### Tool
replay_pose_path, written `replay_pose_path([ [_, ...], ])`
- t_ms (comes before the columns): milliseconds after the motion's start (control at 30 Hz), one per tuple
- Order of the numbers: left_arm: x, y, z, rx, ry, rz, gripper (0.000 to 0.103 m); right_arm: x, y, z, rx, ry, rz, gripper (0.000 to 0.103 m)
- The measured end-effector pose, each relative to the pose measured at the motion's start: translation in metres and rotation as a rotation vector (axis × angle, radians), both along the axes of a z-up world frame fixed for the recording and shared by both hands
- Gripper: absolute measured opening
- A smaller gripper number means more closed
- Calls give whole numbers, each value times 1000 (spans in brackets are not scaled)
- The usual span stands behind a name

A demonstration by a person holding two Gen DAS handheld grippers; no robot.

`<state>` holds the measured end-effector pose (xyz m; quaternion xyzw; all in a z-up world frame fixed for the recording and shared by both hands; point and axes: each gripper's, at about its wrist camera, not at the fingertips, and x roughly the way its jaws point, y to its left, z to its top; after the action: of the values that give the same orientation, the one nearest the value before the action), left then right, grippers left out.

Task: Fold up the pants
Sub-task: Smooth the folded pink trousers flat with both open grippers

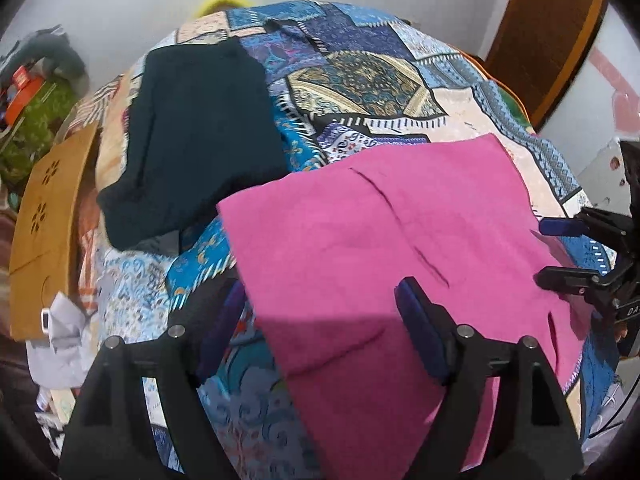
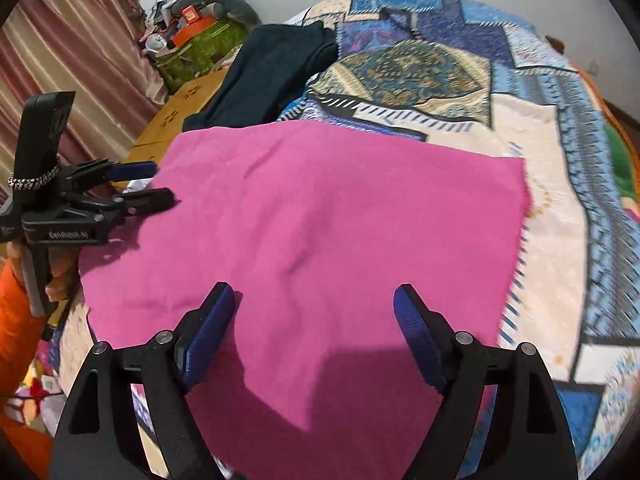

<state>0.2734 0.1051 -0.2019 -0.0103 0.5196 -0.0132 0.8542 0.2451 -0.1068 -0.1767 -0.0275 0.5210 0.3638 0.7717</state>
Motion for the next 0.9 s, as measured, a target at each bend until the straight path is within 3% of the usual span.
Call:
replay_pose_path([
  [567,-56,19,16,-24,-36,106,81,-37,-33,10,-87,-136,-79,79],
  [733,-74,15,38,-26,-121,150,81,-46,-25,35,-45,-231,-86,79],
  [900,-91,9,47,-101,-162,203,82,-56,-6,59,27,-339,-90,79],
])
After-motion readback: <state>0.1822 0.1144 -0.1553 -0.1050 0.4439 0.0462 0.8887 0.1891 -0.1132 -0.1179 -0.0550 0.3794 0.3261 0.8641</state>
